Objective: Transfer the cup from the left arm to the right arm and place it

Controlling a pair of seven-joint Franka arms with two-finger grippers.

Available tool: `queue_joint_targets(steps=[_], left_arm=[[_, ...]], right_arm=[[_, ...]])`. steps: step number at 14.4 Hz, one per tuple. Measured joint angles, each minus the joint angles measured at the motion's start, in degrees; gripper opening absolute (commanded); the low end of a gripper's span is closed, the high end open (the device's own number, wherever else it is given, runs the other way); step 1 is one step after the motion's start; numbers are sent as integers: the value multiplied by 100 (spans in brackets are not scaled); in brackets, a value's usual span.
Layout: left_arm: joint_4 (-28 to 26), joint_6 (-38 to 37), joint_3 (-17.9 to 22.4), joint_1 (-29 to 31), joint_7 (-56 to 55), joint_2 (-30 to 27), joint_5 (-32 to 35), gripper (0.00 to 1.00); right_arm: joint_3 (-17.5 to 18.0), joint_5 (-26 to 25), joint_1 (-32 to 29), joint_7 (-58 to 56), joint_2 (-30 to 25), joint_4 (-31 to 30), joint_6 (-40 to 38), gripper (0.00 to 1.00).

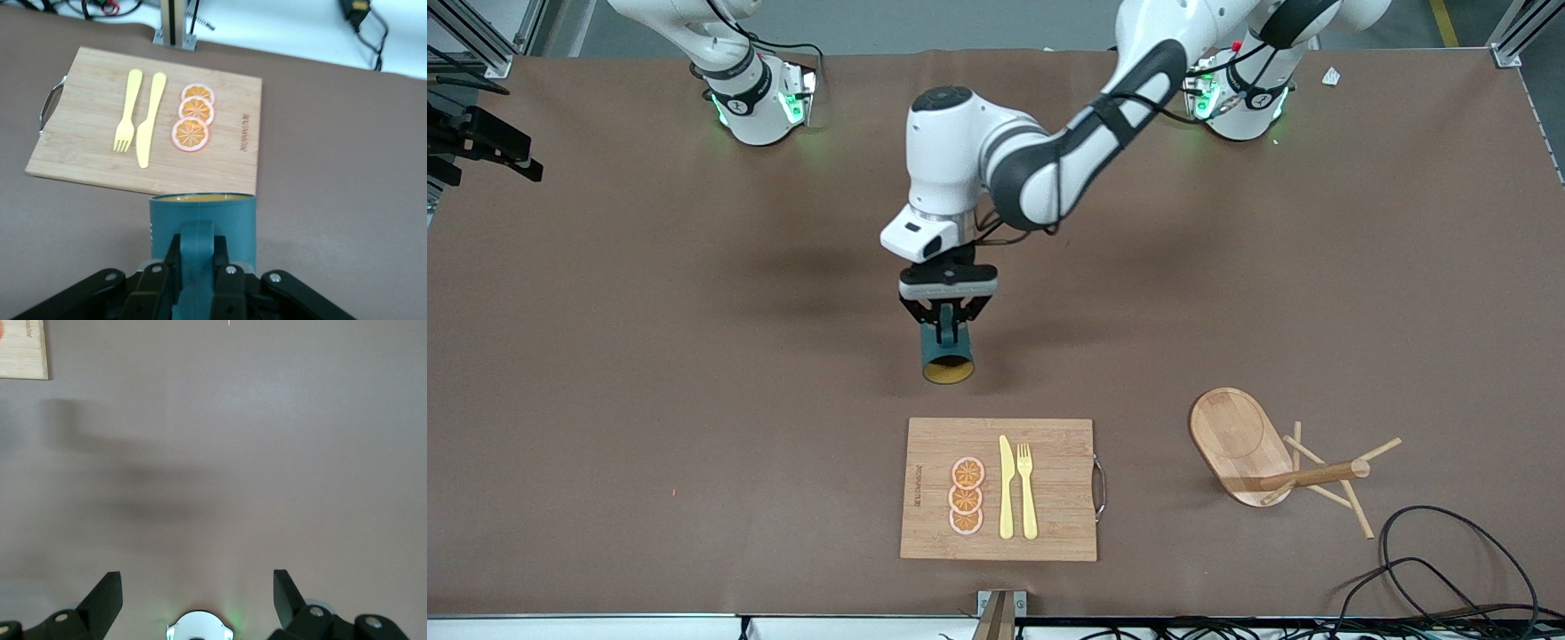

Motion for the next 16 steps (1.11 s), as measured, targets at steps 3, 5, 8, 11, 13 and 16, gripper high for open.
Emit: queue_joint_targets(steps=[3,5,8,11,13,16], left_arm=[[-25,-1,4,-394,-1258,173,1197,6],[-72,-15,9,-618,-2102,373,2071,6],[-96,-254,16,-928,-3378,739,3314,6],[-121,-761,24,-1243,-3940,1054,4040,6],[-131,-1017,30,-1387,-4055,1251,4355,8],[-139,-1358,32,-1461,-4200,1499,4923,8]], right_arm=[[-21,0,-6,0,116,-10,1,100],[-26,0,-9,0,264,-10,20,100],[-39,-6,-13,0,545,3,59,100],[-66,-30,-27,0,983,111,117,100],[-74,-38,-52,-1,1262,198,132,100],[-81,-52,-103,-1,1485,277,251,100]])
